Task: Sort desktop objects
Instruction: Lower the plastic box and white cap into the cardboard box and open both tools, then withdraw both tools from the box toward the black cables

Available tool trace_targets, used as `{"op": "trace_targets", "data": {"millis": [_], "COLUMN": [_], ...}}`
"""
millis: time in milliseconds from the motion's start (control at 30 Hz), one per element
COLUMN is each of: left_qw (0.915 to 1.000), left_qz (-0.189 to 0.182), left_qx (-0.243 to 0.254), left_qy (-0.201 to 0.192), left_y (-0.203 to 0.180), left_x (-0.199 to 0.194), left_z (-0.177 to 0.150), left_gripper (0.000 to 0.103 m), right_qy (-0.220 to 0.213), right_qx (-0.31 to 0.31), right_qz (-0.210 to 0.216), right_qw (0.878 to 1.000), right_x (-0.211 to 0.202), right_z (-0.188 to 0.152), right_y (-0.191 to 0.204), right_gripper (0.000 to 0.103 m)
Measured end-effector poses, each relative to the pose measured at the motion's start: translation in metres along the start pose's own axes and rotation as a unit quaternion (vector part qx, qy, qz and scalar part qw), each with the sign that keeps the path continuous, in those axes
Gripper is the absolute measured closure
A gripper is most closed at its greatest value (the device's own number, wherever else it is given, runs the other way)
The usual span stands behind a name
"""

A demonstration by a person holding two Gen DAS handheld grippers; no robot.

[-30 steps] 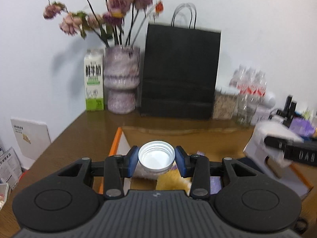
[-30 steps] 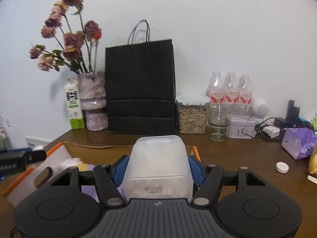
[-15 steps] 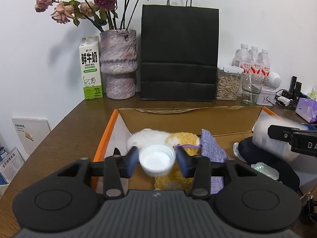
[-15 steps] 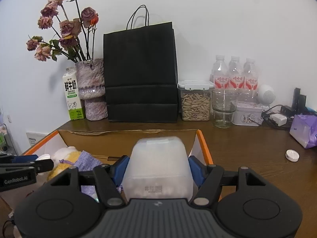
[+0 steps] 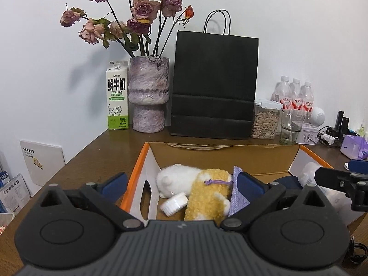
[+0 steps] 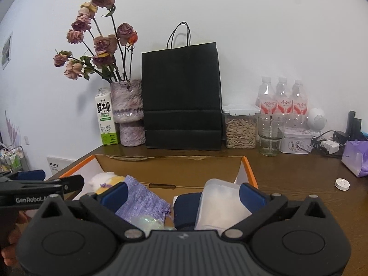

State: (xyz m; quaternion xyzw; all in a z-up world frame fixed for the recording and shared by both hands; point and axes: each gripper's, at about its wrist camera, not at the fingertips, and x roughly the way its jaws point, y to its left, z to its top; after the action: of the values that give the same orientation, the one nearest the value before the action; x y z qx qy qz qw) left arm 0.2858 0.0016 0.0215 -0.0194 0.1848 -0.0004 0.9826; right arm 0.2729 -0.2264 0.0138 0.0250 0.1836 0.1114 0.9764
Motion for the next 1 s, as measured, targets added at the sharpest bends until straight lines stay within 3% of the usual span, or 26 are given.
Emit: {"op": "trace_targets", "data": {"millis": [633, 1000], "left_qw": [0.9999, 0.9998], "left_qz": [-0.009, 0.003], "left_qx": [-0.007, -0.017], "left_qy": [-0.005, -0.001], "left_y": [0.002, 0.013], "left_x": [-0.016, -0.035], "left_z": [0.001, -0.006], "left_gripper": [0.0, 0.0], "right_qy": [-0.009, -0.014], "right_qx": [-0.009, -0.008], "right_qz": [-0.002, -0.01], "right_qw": [1.0, 1.0], "right_x": [-0.013, -0.048], "right_z": [-0.005, -0.017], "right_y": [0.004, 0.006], "right_gripper": [0.0, 0.0]}}
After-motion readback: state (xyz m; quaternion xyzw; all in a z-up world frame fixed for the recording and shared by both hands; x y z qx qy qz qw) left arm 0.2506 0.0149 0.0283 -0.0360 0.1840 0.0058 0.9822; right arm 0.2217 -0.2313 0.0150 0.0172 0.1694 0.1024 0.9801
